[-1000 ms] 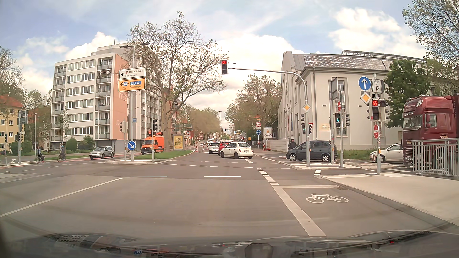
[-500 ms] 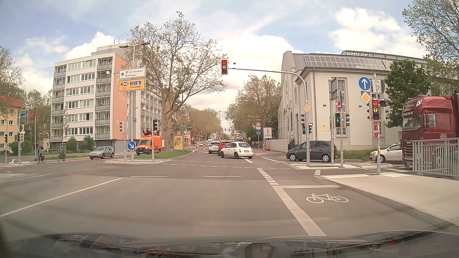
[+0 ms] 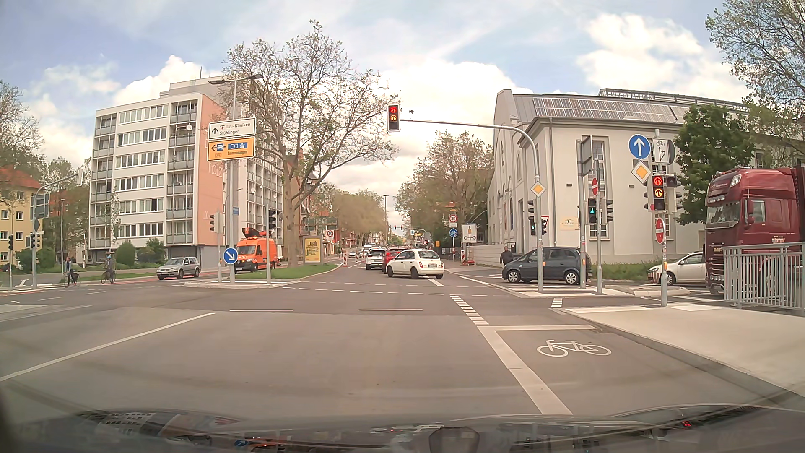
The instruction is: Follow the waypoints while adhering to traffic rules and regulations
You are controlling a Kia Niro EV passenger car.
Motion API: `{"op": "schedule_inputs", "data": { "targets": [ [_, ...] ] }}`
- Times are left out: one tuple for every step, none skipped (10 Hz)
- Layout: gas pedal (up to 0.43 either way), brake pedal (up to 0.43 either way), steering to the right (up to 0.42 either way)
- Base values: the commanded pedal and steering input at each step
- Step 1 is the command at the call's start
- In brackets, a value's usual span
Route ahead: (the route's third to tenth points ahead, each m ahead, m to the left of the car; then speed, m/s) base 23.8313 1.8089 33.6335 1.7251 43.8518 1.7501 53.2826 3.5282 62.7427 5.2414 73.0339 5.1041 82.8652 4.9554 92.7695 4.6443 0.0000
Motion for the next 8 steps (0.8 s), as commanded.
{"op": "schedule_inputs", "data": {
  "targets": [
    [0.000, 0.244, -0.001],
    [0.000, 0.244, -0.001],
    [0.000, 0.244, -0.001],
    [0.000, 0.244, -0.001],
    [0.000, 0.244, 0.000],
    [0.000, 0.226, -0.001],
    [0.000, 0.043, -0.001],
    [0.000, 0.000, 0.000]
  ]
}}
